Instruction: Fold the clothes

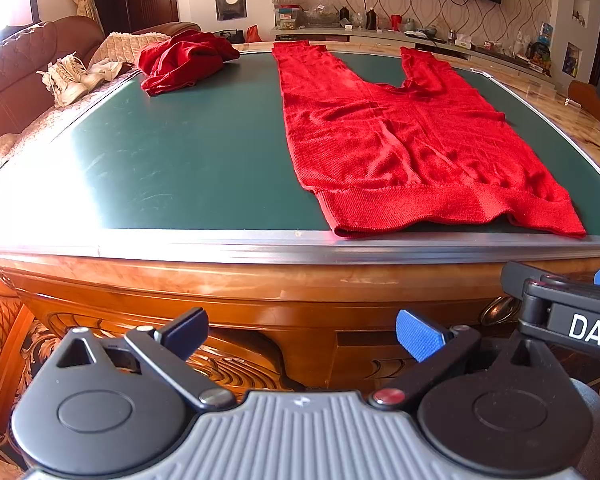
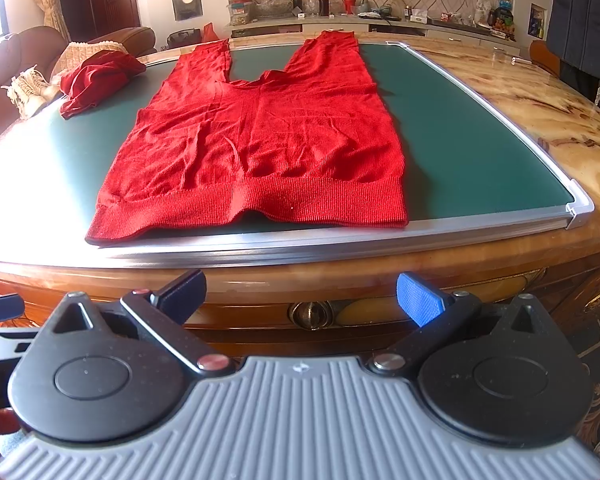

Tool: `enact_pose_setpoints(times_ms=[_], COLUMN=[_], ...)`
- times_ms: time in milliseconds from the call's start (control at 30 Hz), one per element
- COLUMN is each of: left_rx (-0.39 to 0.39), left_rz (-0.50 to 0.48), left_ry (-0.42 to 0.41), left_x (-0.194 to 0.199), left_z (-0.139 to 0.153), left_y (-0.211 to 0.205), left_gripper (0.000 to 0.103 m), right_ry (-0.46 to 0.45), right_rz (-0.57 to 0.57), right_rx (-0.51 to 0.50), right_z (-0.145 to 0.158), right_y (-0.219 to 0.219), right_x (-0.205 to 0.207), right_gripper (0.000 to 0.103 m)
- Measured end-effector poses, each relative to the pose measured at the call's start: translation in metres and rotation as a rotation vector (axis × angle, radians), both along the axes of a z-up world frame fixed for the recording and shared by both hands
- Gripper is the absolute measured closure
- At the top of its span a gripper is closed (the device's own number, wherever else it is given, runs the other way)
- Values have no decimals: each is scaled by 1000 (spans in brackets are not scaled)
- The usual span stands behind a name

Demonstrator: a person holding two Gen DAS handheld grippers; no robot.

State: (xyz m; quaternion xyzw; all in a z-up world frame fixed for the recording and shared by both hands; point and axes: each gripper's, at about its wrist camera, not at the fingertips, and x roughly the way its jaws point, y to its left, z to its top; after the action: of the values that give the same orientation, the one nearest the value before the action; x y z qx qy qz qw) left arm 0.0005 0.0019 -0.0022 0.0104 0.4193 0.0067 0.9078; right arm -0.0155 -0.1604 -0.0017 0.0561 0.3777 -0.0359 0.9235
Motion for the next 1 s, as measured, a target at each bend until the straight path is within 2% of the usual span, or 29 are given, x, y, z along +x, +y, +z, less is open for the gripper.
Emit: enact_pose_setpoints(times_ms=[1000], left_rx=[-12], left_rz=[1], left_ry=[-10], left_x=[-3], left_z=[2], left_y=[3], left_gripper=[0], right_ry=[-32], right_rz=[-5], right_rx=[-14], right_z=[2], right_y=[2], right_x=[-4], right_gripper=[0])
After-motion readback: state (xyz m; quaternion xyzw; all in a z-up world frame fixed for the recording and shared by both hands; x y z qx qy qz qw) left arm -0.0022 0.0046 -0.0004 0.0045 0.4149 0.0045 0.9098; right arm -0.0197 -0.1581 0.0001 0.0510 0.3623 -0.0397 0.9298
